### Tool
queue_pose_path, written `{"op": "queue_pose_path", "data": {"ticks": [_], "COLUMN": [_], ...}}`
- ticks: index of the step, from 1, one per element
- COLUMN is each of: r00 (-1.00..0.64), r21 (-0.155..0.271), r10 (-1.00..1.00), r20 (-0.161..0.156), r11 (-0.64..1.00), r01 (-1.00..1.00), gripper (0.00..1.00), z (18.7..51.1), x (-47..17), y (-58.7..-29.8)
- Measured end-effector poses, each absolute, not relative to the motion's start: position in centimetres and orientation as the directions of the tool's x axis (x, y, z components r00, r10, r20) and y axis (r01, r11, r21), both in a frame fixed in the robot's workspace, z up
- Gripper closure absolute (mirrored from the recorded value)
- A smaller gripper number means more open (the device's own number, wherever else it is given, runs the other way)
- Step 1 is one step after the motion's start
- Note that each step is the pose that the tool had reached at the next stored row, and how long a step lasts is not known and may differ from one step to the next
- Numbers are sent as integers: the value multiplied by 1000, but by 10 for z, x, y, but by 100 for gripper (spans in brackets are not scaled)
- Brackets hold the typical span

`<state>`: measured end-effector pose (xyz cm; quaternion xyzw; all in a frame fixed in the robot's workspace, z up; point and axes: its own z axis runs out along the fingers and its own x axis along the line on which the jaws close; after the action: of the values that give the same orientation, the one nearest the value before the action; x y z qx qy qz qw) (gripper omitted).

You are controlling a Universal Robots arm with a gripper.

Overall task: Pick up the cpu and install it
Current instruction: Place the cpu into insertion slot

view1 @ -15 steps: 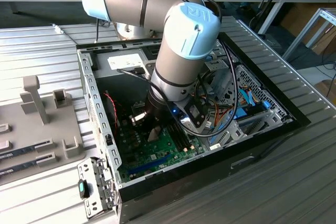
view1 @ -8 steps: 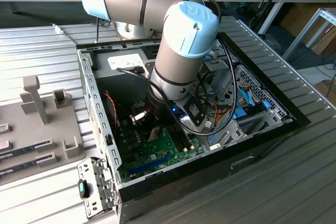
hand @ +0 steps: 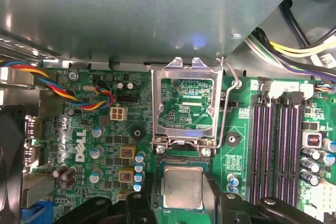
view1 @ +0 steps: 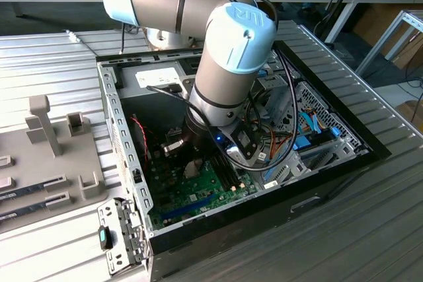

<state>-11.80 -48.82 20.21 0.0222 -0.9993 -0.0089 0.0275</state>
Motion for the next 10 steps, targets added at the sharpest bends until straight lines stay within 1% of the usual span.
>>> {"op": "queue_pose_path", "data": {"ticks": [6, 10], "r00": [-997, -997], "r21": [19, 21], "r10": [-45, -45], "r20": [55, 55], "r11": [999, 999], "r01": [-44, -44], "gripper": [51, 51], "z": [200, 206], "x": [-118, -118], "y": [-488, -488]}}
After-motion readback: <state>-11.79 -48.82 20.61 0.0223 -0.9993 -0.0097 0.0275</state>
